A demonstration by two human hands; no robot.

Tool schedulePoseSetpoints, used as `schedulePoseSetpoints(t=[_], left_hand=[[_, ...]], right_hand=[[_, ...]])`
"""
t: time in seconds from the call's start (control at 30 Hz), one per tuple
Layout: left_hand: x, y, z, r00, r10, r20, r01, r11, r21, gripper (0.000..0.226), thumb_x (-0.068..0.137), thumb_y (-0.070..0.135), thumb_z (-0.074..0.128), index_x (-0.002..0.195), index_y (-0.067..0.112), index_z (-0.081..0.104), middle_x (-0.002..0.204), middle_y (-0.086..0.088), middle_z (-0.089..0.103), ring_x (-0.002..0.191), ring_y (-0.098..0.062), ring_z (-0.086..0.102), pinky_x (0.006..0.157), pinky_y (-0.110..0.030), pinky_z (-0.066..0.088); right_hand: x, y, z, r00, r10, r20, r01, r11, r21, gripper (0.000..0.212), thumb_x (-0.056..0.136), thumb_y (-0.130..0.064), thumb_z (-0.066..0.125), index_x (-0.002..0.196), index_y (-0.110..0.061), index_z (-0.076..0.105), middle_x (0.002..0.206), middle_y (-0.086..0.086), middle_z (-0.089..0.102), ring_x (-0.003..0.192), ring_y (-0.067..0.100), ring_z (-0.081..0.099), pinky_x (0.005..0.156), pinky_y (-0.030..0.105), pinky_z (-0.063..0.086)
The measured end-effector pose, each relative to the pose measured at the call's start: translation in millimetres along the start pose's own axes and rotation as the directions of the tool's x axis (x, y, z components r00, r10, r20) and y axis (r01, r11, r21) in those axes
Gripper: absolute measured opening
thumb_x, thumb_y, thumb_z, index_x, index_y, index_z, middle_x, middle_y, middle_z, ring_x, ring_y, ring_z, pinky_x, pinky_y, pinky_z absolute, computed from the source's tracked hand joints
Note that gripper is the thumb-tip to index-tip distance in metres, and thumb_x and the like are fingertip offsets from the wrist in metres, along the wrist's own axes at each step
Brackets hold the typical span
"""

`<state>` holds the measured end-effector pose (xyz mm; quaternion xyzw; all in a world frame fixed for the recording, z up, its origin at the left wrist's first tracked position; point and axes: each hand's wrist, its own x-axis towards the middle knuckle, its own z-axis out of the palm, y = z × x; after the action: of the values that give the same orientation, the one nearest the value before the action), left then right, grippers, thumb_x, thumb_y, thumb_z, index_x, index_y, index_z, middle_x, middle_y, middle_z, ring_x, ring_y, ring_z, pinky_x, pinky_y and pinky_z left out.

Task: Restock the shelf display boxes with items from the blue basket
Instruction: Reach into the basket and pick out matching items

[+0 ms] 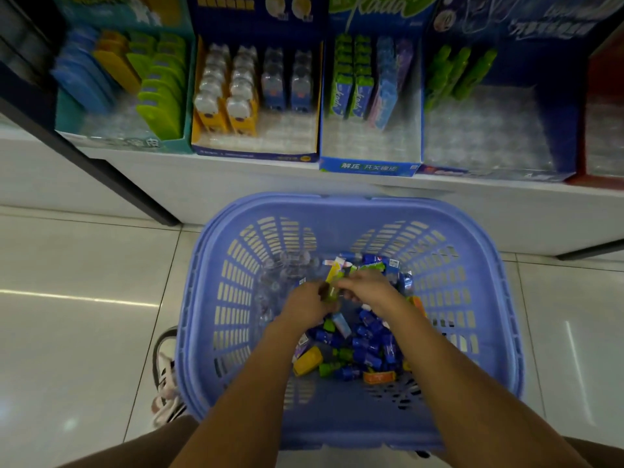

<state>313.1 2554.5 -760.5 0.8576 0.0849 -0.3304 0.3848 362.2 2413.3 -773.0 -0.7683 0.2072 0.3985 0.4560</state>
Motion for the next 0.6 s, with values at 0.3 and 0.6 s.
schedulePoseSetpoints(t=[0.3,0.6], left_hand=[[-14.6,-7.5,-43.4,0.971,-0.229,-0.070,0.217,0.965,-0.146,0.007,0.092,0.007,0.050,0.092,0.003,0.056,0.083,-0.013,0.053,0.079,-0.024,0.051,0.068,-0.030,0.036],[-37.4,-1.9,-56.2,0.968,-0.249,0.025,0.234,0.865,-0.443,0.021,0.093,0.016,0.058,0.074,0.010,0.050,0.060,-0.006,0.043,0.047,-0.017,0.049,0.055,-0.032,0.053]], right_hand=[[4.2,16.1,29.1,0.992,0.096,-0.085,-0.127,0.828,-0.547,0.026,0.083,-0.022,0.068,0.089,-0.005,0.050,0.072,0.005,0.051,0.068,0.020,0.054,0.052,0.028,0.045],[0.6,16.5,55.5,0.972,0.205,-0.118,-0.234,0.902,-0.363,0.039,0.078,-0.034,0.074,0.070,-0.007,0.046,0.059,0.005,0.051,0.056,0.017,0.057,0.040,0.019,0.041]])
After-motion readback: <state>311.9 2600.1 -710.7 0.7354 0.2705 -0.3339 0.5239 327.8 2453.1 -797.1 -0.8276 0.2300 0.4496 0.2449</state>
